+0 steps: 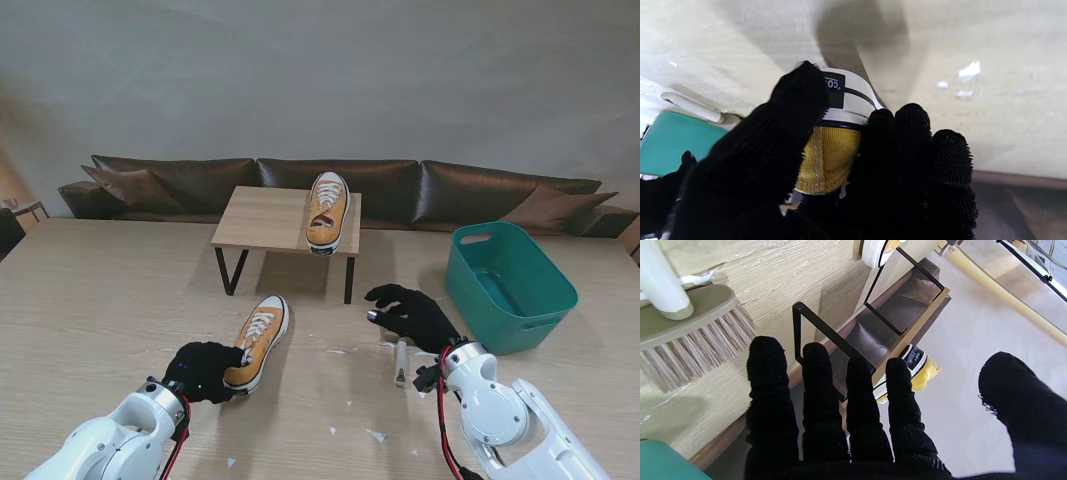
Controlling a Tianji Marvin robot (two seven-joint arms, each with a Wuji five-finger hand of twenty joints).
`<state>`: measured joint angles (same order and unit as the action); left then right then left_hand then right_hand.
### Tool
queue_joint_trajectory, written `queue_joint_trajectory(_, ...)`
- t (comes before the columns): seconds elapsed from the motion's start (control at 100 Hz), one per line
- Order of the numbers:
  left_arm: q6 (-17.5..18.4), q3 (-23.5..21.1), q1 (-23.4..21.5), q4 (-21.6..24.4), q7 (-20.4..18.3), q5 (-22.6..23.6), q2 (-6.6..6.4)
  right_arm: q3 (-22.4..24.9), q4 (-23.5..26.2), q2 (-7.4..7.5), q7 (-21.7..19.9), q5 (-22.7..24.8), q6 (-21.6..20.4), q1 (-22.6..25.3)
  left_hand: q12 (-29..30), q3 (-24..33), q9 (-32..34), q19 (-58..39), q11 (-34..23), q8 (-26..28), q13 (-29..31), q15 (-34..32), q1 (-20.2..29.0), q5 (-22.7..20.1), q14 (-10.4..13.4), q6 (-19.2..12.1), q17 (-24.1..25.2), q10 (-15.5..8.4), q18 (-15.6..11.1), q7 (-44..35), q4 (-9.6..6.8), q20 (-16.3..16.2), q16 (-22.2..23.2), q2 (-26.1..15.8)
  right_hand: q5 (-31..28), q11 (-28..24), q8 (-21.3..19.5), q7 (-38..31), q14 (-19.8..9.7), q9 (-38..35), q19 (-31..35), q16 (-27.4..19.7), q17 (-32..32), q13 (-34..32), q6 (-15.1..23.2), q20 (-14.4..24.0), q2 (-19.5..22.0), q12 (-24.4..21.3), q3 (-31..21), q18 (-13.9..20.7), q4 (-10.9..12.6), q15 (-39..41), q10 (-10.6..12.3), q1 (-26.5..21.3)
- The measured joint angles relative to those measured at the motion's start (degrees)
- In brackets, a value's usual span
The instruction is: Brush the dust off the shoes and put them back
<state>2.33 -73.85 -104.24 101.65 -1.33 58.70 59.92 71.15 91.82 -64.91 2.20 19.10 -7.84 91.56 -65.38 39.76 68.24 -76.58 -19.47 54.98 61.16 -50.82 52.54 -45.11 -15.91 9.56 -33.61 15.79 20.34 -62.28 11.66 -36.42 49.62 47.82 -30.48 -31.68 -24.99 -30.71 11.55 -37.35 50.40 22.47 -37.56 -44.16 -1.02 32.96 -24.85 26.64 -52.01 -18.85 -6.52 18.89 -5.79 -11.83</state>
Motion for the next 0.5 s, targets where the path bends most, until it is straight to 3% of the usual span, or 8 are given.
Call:
queue_joint_trajectory(0.24, -3.4, 2.3, -0.6, -1.0, -1.2, 0.1, -0.18, 0.0, 0.2, 0.02, -0.2, -0.3, 0.3, 0.1, 0.2, 2.2, -0.6, -1.1, -0.3, 0.0, -2.6, -0.7, 0.7, 0.1, -0.2, 0.0, 3.0, 0.0, 0.2, -2.0, -0.09, -0.9, 0.0, -1.8, 0.0, 0.0, 0.0, 0.0, 0.0, 0.0, 0.0, 0.0, 0.0, 0.0, 0.0, 0.0, 0.0, 0.0, 0.0, 0.0, 0.0, 0.0, 0.0, 0.0)
queue_joint_trajectory(0.33, -3.4, 2.1, -0.9, -0.7, -1.4, -0.7, -0.14, 0.0, 0.3, 0.02, -0.4, -0.4, 0.4, 0.1, 2.4, 2.2, -3.0, -0.2, -1.0, -4.1, -6.5, 0.3, 0.7, 1.4, -1.2, 0.0, 7.0, 0.5, 0.6, -2.2, -0.09, -2.4, -0.9, -3.2, 0.0, -0.1, 0.0, -0.1, 0.0, -0.6, 0.0, 0.0, 0.0, 0.0, 0.0, 0.0, 0.0, 0.0, 0.0, 0.0, 0.0, 0.0, 0.0, 0.0)
queue_joint_trajectory(0.41, -3.2, 1.6, -1.4, -0.5, -1.8, -1.4, -0.09, 0.0, 0.3, 0.04, -0.6, -0.6, 0.5, 0.2, 8.1, 1.5, -8.0, 2.0, -1.0, -7.3, -9.1, 2.5, 0.7, 2.1, -2.0, -1.3, 10.2, 1.2, 0.7, 1.1, -0.17, -3.8, -1.6, -4.7, 0.0, -0.1, 0.0, -0.1, 0.0, -0.6, 0.0, 0.0, 0.0, 0.0, 0.0, 0.0, 0.0, 0.0, 0.0, 0.0, 0.0, 0.0, 0.0, 0.0)
queue_joint_trajectory(0.44, -3.1, 1.3, -1.7, -0.4, -1.8, -1.4, -0.06, 0.0, 0.4, 0.05, -0.7, -0.6, 0.5, 0.2, 14.9, 0.9, -9.8, 3.1, -0.8, -8.7, -9.3, 3.4, 0.6, 2.4, -2.3, -1.9, 10.9, 1.2, 0.7, 4.0, -0.19, -4.5, -2.0, -4.8, 0.0, -0.1, 0.0, -0.1, 0.0, -0.6, 0.0, 0.0, 0.0, 0.0, 0.0, 0.0, 0.0, 0.0, 0.0, 0.0, 0.0, 0.0, 0.0, 0.0)
queue_joint_trajectory(0.5, -2.7, 0.7, -2.4, -0.1, -2.0, -0.8, -0.01, 0.0, 0.4, 0.05, -0.7, -0.6, 0.6, 0.2, 20.6, -0.1, -11.3, 3.9, 0.2, -11.1, -9.3, 4.6, 0.6, 3.0, -2.8, -2.5, 11.8, 0.7, 0.7, 8.4, -0.19, -4.6, -2.4, -5.8, 0.0, -0.1, 0.0, -0.1, 0.0, -0.6, 0.0, 0.0, 0.0, 0.0, 0.0, 0.0, 0.0, 0.0, 0.0, 0.0, 0.0, 0.0, 0.0, 0.0)
